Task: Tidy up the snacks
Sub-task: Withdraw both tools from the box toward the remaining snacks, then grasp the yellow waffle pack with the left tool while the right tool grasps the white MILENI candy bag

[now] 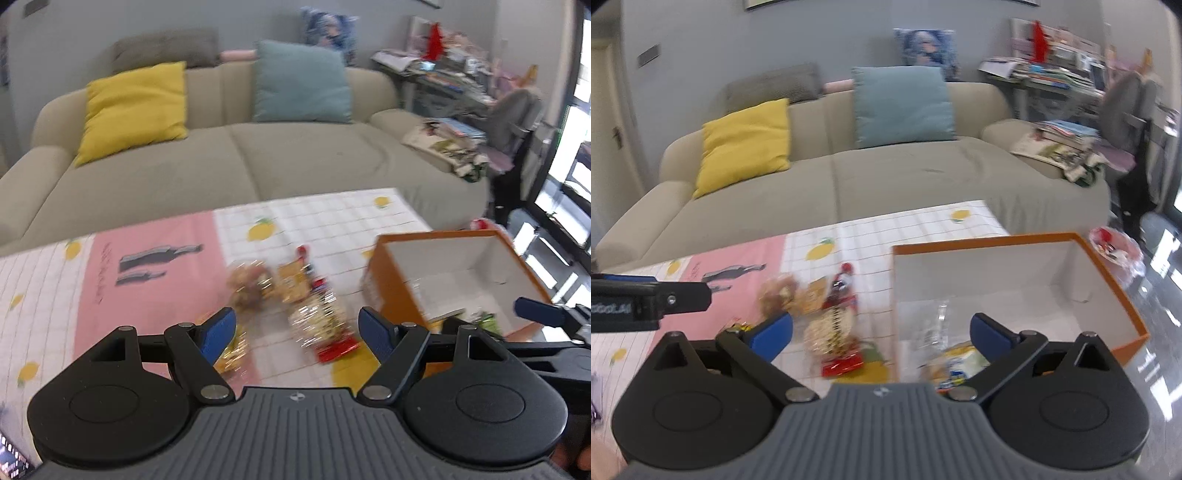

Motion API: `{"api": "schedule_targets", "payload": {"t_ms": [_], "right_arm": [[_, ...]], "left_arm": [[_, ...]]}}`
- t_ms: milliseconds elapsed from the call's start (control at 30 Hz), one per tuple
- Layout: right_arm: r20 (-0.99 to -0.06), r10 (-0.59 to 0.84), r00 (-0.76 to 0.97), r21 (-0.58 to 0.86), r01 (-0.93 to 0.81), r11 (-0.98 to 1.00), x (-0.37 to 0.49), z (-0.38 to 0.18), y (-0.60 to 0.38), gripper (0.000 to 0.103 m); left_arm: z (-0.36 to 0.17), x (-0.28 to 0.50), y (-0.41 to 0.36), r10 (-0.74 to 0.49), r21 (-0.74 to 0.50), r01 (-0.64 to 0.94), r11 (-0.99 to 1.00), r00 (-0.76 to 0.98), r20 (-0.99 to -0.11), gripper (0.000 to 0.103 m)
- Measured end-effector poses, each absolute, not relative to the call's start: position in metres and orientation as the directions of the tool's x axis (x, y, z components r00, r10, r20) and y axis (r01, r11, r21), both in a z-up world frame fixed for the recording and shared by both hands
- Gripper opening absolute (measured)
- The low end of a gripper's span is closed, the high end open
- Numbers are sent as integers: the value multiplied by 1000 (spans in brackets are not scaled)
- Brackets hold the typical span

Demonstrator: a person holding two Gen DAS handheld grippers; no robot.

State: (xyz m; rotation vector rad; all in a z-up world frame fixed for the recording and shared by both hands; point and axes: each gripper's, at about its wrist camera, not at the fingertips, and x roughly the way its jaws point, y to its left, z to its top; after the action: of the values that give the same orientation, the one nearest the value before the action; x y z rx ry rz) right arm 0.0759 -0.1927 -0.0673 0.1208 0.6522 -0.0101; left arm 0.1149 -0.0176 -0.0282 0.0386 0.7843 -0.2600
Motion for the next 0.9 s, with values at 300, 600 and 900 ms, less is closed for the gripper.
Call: {"api": "schedule_targets", "payload": {"t_ms": [300, 600, 900], "right_arm": [[-637, 86, 766, 19, -95, 995, 84, -88, -146, 100], [-651, 140, 746, -22, -203, 979, 109, -118, -113, 100], [-677, 147, 721, -42, -237, 971, 145, -142, -102, 99]], "left_arm": [[-60, 119, 36, -191, -128, 144, 981, 653, -733, 89], [-86, 130, 64, -183, -167, 85, 982, 635, -751, 89], [-117, 149, 77, -175, -179, 52, 983, 586, -791, 89]]}}
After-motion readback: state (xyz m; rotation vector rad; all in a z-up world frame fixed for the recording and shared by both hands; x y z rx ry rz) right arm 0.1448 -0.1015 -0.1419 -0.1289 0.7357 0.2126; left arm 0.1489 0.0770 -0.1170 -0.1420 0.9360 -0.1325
